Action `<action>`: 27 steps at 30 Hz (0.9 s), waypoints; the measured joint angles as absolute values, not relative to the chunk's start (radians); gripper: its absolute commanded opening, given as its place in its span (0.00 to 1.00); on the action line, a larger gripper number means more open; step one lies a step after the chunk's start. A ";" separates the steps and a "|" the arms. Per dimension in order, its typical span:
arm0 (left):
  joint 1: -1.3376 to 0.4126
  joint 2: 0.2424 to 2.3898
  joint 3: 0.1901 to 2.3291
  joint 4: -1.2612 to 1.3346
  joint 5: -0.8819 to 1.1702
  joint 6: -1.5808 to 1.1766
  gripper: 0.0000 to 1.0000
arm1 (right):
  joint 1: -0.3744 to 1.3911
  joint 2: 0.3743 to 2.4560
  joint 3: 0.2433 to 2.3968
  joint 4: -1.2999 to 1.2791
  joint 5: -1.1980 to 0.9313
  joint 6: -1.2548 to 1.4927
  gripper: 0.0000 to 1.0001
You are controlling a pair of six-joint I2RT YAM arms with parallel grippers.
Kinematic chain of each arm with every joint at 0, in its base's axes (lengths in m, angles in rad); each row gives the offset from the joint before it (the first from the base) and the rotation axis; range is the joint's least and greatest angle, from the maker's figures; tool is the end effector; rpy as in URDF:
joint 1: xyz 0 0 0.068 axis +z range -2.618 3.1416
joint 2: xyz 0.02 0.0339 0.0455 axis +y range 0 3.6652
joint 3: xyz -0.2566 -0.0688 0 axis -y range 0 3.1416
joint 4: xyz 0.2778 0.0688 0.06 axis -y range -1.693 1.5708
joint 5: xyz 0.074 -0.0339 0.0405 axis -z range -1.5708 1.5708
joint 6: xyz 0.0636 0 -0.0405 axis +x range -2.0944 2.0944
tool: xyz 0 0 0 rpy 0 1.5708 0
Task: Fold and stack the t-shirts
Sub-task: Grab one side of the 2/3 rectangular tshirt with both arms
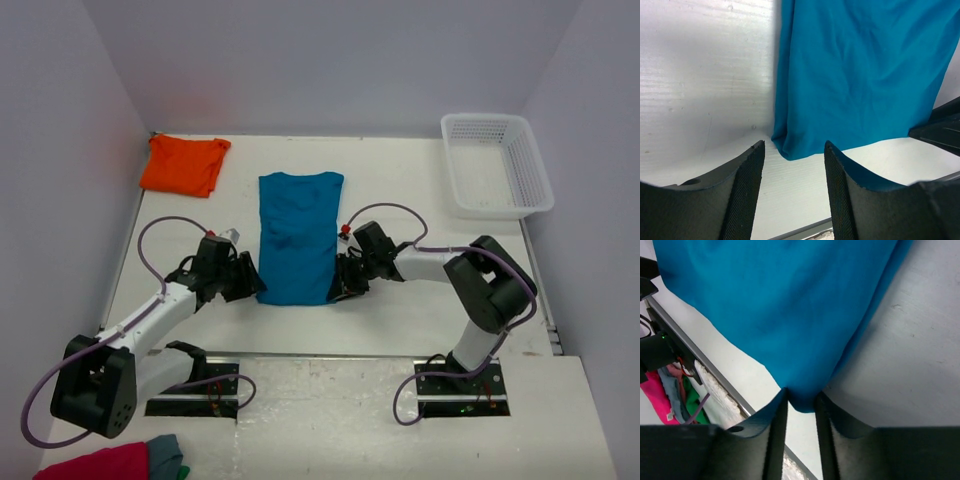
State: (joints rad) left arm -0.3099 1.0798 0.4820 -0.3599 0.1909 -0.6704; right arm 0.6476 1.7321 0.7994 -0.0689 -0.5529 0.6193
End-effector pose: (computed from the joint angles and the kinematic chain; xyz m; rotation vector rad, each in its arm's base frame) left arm 0.2258 -0.0850 0.1214 -0.3918 2.5934 -0.6121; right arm 0.2542 0.2341 0.0714 -0.2711 2.7869 1.1213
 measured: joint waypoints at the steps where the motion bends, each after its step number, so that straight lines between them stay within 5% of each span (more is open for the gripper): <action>1: -0.310 1.077 0.477 -0.362 0.191 -0.670 0.53 | 0.648 1.735 0.796 -0.060 -0.553 0.625 0.21; 8: -0.310 1.066 0.467 -0.382 0.192 -0.675 0.53 | 0.648 1.737 0.775 -0.032 -0.542 0.646 0.01; 21: -0.310 1.097 0.426 -0.355 0.209 -0.706 0.51 | 0.648 1.736 0.774 -0.032 -0.540 0.651 0.00; 27: -0.310 1.165 0.424 -0.251 0.233 -0.723 0.36 | 0.651 1.733 0.772 -0.031 -0.533 0.652 0.00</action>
State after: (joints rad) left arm -0.3096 1.1652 0.4240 -0.2508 0.2325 -0.7235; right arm 0.6506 1.7332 0.7715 -0.0315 -0.5331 0.6521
